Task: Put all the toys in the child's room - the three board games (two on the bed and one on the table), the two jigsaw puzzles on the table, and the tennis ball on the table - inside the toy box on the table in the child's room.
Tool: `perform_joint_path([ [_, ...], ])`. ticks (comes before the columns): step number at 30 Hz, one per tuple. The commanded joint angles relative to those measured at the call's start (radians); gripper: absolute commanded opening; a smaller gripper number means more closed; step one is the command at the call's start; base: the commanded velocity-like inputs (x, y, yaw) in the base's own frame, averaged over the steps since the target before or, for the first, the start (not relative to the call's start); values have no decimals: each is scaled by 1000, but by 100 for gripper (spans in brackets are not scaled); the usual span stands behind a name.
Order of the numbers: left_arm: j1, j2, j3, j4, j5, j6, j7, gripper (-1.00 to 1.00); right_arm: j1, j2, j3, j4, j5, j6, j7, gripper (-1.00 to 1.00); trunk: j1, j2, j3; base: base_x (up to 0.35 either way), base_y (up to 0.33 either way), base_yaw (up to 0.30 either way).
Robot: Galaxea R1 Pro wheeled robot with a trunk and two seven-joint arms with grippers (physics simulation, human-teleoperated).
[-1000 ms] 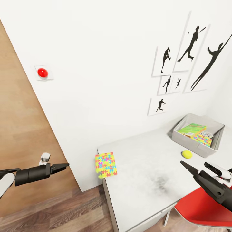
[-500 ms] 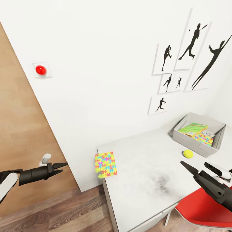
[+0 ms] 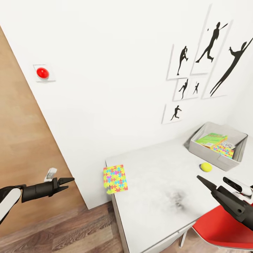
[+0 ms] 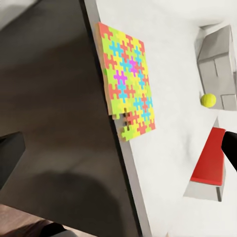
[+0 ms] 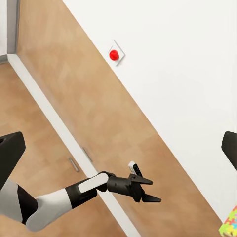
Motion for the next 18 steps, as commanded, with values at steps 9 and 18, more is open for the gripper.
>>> perform_joint_path([
  [9, -1, 0, -1, 1, 0, 2, -2, 100, -1, 0, 0, 0, -3, 10, 2, 100, 35, -64, -30, 0, 0, 0],
  [18, -2, 7, 2, 1, 3, 2, -11, 100, -1, 0, 1, 0, -3, 9, 3, 100, 50, -92, -41, 0, 0, -11],
])
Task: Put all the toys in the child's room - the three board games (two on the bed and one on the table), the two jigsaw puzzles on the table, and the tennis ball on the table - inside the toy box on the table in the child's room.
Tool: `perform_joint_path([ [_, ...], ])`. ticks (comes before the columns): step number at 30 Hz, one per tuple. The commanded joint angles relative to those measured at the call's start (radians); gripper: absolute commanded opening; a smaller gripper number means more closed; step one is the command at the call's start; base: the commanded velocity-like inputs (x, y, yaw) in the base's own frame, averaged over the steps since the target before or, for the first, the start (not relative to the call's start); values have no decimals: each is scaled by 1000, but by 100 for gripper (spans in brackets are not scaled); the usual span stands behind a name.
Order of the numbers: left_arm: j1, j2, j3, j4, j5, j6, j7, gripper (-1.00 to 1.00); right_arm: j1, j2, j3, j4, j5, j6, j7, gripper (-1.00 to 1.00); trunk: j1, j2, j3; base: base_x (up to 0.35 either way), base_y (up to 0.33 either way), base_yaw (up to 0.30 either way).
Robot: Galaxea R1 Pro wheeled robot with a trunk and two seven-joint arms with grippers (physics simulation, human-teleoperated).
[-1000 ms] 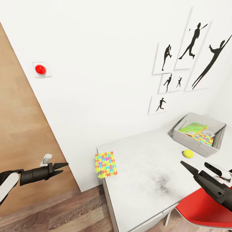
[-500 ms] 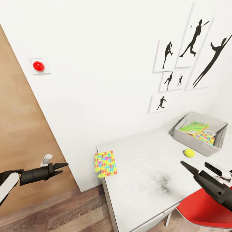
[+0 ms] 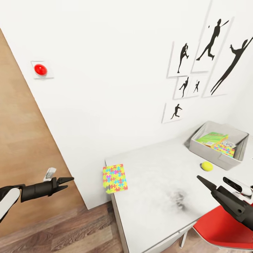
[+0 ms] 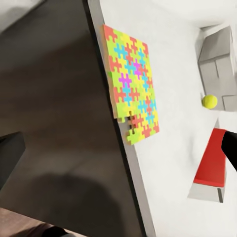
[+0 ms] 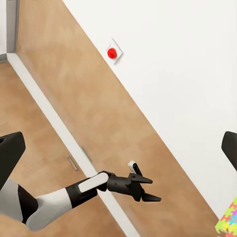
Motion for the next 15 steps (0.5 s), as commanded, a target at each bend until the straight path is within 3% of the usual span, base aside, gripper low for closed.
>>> perform_joint_path([
  [1, -1, 2, -1, 0, 1, 3, -4, 100, -1, 0, 0, 0, -3, 10, 2, 100, 0, -1, 0, 0, 0, -98],
  [7, -1, 6, 3, 0, 2, 3, -6, 100, -1, 1, 1, -1, -3, 9, 3, 100, 0, -1, 8, 2, 0, -65],
  [15, -1, 7, 3, -1, 3, 3, -7, 100, -1, 0, 0, -1, -3, 9, 3, 100, 0, -1, 20, 110, 41, -7],
])
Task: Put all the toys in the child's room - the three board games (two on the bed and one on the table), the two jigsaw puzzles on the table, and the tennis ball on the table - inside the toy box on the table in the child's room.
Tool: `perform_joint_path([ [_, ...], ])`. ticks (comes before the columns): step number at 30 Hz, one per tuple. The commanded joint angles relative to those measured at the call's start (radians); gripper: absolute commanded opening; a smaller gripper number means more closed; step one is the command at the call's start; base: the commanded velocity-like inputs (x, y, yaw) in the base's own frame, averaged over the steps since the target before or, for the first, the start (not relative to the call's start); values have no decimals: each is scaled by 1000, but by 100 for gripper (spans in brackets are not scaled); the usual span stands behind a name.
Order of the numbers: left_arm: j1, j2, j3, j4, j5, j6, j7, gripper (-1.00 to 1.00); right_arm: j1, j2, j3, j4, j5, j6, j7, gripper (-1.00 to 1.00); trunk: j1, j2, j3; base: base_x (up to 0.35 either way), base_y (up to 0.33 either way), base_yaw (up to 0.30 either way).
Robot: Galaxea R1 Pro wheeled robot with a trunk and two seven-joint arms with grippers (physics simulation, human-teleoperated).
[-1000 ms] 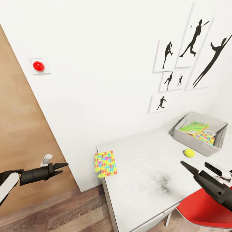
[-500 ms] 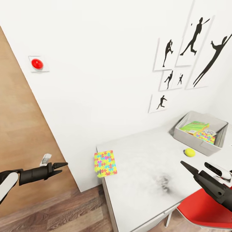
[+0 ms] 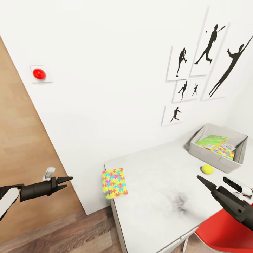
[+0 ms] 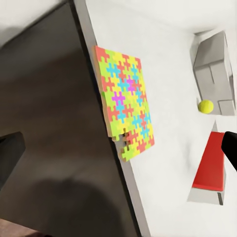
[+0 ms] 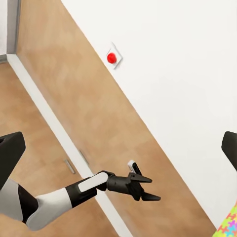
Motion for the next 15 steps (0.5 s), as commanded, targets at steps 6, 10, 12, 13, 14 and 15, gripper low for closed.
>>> perform_joint_path([
  [6, -1, 0, -2, -3, 1, 3, -3, 100, -1, -1, -1, -1, -3, 10, 1, 100, 0, -1, 9, 20, 7, -1],
  [10, -1, 0, -2, -5, 1, 3, -3, 100, -1, -1, -1, 0, -3, 10, 1, 100, 0, -1, 15, 4, 1, 0],
  [12, -1, 0, -2, -7, 1, 4, -3, 100, -1, -1, -1, 0, -3, 10, 1, 100, 0, -1, 18, 45, 3, 0],
  [13, -1, 0, -2, -8, 1, 3, -3, 100, -1, -1, -1, 0, -3, 10, 1, 100, 0, -1, 19, 117, 16, 0],
  [14, -1, 0, -2, -8, 1, 3, -3, 100, -1, -1, -1, 0, -3, 10, 1, 100, 0, -1, 19, 180, 26, 0],
  [15, -1, 0, -2, -9, 1, 3, -3, 100, -1, -1, -1, 0, -3, 10, 1, 100, 0, -1, 20, 187, 16, 0],
])
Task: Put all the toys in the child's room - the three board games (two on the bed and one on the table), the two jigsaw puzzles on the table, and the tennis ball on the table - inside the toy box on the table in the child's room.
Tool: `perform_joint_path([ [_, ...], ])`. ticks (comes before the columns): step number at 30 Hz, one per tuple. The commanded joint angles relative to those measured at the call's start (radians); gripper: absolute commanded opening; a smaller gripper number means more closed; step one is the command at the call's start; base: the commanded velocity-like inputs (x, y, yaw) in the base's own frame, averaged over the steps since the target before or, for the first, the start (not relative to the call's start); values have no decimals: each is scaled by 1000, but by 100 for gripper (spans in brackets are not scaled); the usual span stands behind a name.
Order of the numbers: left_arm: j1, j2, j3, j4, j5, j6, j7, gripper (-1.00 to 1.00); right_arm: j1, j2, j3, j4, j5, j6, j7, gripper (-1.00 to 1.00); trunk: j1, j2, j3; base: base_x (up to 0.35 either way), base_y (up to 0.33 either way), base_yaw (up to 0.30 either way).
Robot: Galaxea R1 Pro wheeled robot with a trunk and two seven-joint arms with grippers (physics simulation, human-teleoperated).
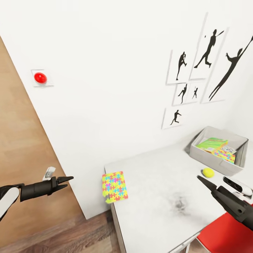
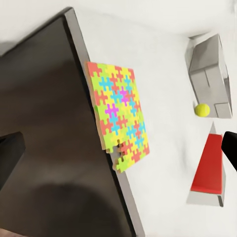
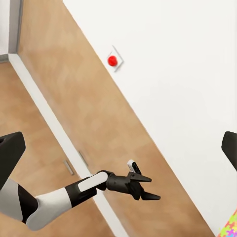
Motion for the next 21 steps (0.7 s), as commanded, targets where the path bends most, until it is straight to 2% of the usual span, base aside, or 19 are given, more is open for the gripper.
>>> perform_joint_path([
  [1, -1, 1, -1, 0, 1, 3, -3, 100, -1, 0, 0, 0, -3, 10, 1, 100, 0, -1, -1, 166, 13, 0],
  [21, -1, 1, -3, 0, 3, 3, -3, 100, -1, 0, 0, 0, -3, 10, 1, 100, 0, -1, 1, 17, 1, 0],
])
